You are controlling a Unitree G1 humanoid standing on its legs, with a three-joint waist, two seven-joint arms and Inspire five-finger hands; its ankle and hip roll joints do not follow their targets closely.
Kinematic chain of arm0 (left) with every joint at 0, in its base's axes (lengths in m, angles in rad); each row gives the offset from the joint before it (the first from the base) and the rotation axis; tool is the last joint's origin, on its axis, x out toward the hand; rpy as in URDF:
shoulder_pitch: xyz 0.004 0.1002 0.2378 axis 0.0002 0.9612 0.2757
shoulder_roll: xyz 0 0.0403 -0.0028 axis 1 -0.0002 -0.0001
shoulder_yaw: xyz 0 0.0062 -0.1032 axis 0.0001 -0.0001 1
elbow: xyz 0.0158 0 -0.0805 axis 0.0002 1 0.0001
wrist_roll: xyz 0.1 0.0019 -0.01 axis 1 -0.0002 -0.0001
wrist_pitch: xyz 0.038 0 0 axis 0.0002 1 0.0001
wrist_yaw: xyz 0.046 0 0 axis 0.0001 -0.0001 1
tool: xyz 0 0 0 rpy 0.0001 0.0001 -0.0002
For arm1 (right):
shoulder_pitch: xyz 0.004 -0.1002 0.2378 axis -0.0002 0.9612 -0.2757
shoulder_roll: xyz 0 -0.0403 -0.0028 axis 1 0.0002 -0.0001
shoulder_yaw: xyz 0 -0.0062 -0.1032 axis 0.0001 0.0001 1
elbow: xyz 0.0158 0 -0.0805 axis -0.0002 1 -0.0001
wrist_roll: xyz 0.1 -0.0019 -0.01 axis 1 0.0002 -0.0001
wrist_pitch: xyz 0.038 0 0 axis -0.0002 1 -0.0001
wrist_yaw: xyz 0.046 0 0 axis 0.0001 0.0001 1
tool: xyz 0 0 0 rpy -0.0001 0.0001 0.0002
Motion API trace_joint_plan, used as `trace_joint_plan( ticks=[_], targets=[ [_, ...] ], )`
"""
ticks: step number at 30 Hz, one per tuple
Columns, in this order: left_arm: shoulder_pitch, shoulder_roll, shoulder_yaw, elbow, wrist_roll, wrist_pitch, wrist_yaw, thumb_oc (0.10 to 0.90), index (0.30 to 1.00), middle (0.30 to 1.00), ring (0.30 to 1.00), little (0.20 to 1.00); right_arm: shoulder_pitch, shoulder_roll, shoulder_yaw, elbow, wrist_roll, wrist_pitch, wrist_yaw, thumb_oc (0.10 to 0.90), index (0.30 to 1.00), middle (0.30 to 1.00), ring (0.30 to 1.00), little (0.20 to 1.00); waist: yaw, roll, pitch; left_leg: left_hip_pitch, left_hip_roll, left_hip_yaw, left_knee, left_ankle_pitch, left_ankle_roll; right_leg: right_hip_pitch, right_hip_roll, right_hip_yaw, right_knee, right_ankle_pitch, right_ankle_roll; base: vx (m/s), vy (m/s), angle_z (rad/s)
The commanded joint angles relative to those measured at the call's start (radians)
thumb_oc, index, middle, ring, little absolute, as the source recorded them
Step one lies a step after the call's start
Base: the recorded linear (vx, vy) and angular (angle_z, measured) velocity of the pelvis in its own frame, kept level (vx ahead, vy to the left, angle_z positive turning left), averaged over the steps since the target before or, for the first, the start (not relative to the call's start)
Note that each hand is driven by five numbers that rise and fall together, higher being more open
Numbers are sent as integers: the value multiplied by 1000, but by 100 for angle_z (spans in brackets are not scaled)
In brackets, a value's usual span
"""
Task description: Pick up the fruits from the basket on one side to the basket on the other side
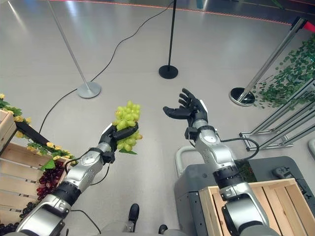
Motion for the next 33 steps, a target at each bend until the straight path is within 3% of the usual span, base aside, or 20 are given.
trace_joint_plan(
  ticks=[1, 8, 14, 17, 20, 23, 25, 28, 33],
  targets=[
    [-4, -45, 48, -58, -22, -171, -38, 400, 300, 300, 300, 300, 72, 35, -65, -67, -22, -165, 68, 800, 900, 900, 900, 900, 45, -6, -173, 113, 56, 74, 9, -145, -50, -89, -70, -35, 0, 121, 28, 28, -79, 1],
    [53, -15, 79, -142, -9, -179, -22, 400, 300, 300, 300, 300, 142, 69, -26, -61, -21, -172, 101, 800, 900, 900, 900, 900, 73, -9, -152, 106, 67, 56, 9, -133, -54, -85, -59, -62, 0, 113, 18, 4, -96, 3],
    [87, 45, 136, -316, 22, -175, 1, 400, 300, 300, 300, 300, 152, 87, 21, -51, -29, -187, 93, 800, 900, 900, 900, 900, 124, -2, -125, 80, 65, 18, 10, -101, -66, -85, -43, -92, 0, 107, 4, -48, -62, 20],
    [51, 40, 125, -347, 45, -153, -53, 400, 300, 300, 300, 300, 166, 82, 11, -55, -40, -201, 31, 800, 900, 900, 900, 900, 107, -7, -81, 40, 57, 169, 172, -142, -86, -64, -69, -184, 26, 108, -5, -114, 96, 56],
    [-3, 45, 100, -338, 50, -163, -94, 400, 300, 300, 300, 300, 183, 73, -8, -44, -62, -230, 16, 800, 900, 900, 900, 900, 89, 4, -52, 2, 64, 233, 175, -134, -85, -75, -86, -237, 96, 87, -5, -115, 212, 113],
    [21, 74, 118, -412, 72, -112, -84, 400, 300, 300, 300, 300, 285, 79, -30, -62, -45, -237, 56, 800, 900, 900, 900, 900, 82, 45, -53, 54, 52, 188, 83, -105, -42, -123, -117, -244, 275, 41, 35, -22, 238, 126],
    [78, 121, 158, -453, 50, -121, -123, 400, 300, 300, 300, 300, 369, 89, -50, -126, -57, -238, 62, 800, 900, 900, 900, 900, 59, 54, -45, 84, 45, 177, 42, -90, -22, -205, -150, -189, 424, 114, 87, -14, 92, 60],
    [78, 162, 158, -460, 10, -128, -149, 400, 300, 300, 300, 300, 393, 107, -68, -104, -63, -259, 87, 800, 900, 900, 900, 900, 26, 58, -45, 99, 44, 129, 19, -87, -24, -212, -136, -97, 310, 122, 83, 6, -79, 72],
    [21, 169, 150, -477, 41, -124, -103, 400, 300, 300, 300, 300, 358, 115, -46, -30, -14, -257, 91, 800, 900, 900, 900, 900, 28, 41, -63, 99, 50, 126, 9, -112, -38, -142, -111, -82, 71, 152, 64, -13, -167, 61]
  ],
)
